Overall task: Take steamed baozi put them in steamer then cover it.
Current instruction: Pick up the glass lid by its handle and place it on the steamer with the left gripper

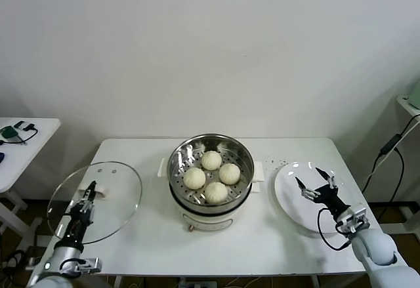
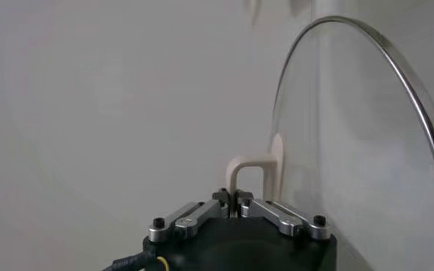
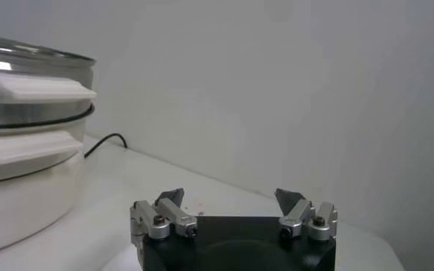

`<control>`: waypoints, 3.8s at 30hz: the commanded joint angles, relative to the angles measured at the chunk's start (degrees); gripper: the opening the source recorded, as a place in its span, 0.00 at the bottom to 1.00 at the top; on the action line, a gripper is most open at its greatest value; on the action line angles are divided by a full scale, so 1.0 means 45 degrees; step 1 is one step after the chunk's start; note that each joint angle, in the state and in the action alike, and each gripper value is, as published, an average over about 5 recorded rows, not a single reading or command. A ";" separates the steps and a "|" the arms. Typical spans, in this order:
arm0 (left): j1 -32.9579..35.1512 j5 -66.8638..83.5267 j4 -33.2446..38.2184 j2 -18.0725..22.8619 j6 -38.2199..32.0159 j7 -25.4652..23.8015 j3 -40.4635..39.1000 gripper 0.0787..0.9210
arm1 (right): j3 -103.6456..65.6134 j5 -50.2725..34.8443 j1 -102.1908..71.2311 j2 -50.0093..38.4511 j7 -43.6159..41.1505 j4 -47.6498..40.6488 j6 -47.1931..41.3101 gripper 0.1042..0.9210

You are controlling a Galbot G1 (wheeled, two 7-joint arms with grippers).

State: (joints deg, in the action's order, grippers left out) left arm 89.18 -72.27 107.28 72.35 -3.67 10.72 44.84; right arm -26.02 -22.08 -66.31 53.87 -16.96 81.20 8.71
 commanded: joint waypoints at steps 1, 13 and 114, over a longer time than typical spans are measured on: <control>0.1619 0.0638 0.4315 -0.1735 0.4615 -0.0069 -0.1663 0.07 | 0.0223 0.0196 0.0303 0.0003 0.0053 -0.0217 0.0008 0.88; -0.2986 0.0017 0.4250 -0.3680 0.9548 -0.2607 -0.8404 0.07 | 0.0510 0.0636 0.0819 0.0098 0.0077 -0.0687 0.0022 0.88; -0.7155 -0.3464 0.0001 0.1949 1.0797 -0.5604 -1.2345 0.19 | -0.0963 0.1853 0.0194 0.0404 -0.0660 -0.1373 0.0568 0.88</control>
State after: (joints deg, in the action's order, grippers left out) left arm 56.17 -90.38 101.80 83.01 42.16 -14.21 -10.71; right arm -30.39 -14.06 -65.55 55.72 -19.84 75.03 11.47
